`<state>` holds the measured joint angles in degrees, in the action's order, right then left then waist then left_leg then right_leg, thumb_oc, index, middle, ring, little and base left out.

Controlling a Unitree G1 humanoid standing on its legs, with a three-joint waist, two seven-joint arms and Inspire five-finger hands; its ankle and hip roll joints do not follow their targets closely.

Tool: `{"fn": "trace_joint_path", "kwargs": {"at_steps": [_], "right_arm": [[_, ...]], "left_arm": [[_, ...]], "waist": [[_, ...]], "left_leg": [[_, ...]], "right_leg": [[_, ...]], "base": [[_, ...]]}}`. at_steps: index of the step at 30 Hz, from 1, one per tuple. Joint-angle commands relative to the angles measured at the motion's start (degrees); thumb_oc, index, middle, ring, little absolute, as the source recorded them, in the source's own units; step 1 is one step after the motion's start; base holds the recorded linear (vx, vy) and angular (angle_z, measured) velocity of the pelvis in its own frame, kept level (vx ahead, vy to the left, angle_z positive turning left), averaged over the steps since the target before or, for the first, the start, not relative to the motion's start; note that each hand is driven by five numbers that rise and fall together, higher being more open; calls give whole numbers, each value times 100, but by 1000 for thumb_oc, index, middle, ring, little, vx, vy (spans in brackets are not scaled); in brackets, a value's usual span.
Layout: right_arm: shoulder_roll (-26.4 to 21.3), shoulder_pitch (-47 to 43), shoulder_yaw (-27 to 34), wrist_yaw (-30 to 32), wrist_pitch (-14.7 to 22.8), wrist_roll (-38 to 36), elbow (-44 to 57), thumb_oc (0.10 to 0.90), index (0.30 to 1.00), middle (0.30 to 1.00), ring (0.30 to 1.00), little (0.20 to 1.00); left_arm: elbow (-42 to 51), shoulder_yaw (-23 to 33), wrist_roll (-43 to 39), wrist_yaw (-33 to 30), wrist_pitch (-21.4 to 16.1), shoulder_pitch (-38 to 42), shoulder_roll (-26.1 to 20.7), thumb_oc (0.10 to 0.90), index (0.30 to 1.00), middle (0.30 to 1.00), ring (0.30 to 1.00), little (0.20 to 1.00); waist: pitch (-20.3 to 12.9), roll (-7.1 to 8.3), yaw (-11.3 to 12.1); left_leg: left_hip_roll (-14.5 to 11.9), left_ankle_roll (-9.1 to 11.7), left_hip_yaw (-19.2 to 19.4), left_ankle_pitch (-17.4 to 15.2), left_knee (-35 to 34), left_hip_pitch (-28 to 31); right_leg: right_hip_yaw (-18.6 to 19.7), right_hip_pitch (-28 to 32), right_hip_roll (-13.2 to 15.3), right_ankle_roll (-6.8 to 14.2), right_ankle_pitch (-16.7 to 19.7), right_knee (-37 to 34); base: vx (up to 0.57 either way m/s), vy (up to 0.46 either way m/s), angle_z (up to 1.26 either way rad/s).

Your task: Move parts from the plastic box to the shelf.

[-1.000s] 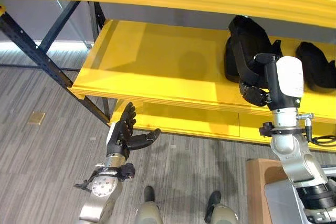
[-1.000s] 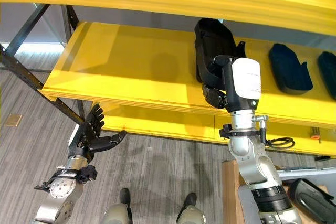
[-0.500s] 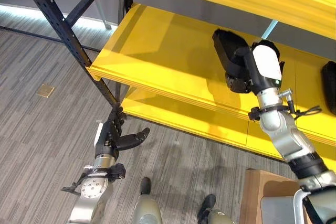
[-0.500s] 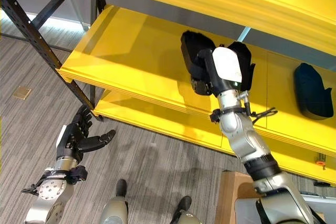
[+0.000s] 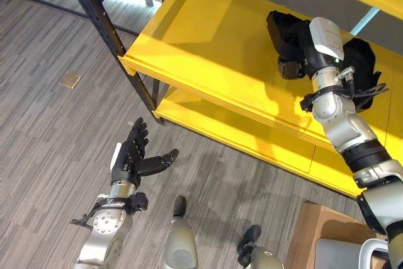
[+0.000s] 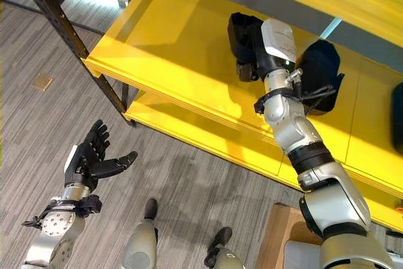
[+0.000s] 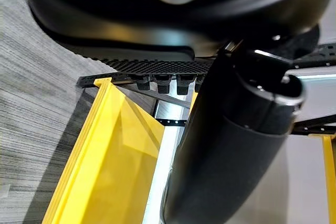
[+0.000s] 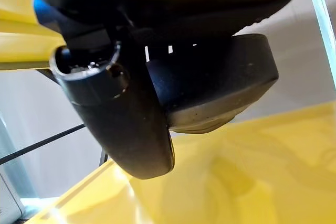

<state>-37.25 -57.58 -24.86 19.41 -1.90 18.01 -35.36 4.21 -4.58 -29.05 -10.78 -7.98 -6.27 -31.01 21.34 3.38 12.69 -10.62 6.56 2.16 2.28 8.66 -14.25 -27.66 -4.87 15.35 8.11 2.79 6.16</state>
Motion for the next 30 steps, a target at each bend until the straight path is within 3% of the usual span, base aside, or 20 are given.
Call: {"fn": "trace_joint_path", "kwargs": {"at_steps": [1, 11, 17, 26, 30], "right_arm": [[-184, -1329, -211, 646, 214, -220, 144, 400, 300, 300, 300, 300], [-4, -1792, -215, 718, 300, -1115, -744, 400, 300, 300, 300, 300], [167, -2091, -99, 793, 450, -2081, -1518, 400, 300, 300, 300, 300], [124, -2226, 18, 1040, 442, -2379, -2126, 400, 300, 300, 300, 300], [338, -2184, 293, 1342, 496, -2635, -2374, 400, 300, 300, 300, 300]], "left_arm": [[869, 105, -107, -48, -773, 176, -493, 900, 1000, 1000, 1000, 1000], [835, -15, -176, -57, -801, 310, -628, 900, 1000, 1000, 1000, 1000], [807, -191, -199, -50, -777, 450, -661, 900, 1000, 1000, 1000, 1000], [802, -341, -198, -136, -778, 626, -680, 900, 1000, 1000, 1000, 1000], [799, -422, -158, -237, -771, 751, -659, 900, 1000, 1000, 1000, 1000]], "waist": [[-324, 136, -30], [-114, 2, 148], [-7, -79, 236], [20, -133, 237], [51, -168, 191]], "left_leg": [[-108, -198, 127, -125, 289, -271], [-19, -208, -191, -460, 946, -707], [71, -231, -298, -518, 1163, -933], [158, -260, -366, -537, 1211, -1039], [160, -278, -353, -582, 1280, -1054]], "right_leg": [[316, 106, 406, 192, -201, 565], [291, -67, 476, 195, -494, 1132], [226, -143, 516, 167, -557, 1302], [212, -210, 519, 149, -586, 1342], [247, -252, 516, 133, -609, 1388]], "base": [[-34, 5, 32], [-13, 6, 18], [-4, 16, 7], [1, 12, 5], [0, 8, 1]]}}
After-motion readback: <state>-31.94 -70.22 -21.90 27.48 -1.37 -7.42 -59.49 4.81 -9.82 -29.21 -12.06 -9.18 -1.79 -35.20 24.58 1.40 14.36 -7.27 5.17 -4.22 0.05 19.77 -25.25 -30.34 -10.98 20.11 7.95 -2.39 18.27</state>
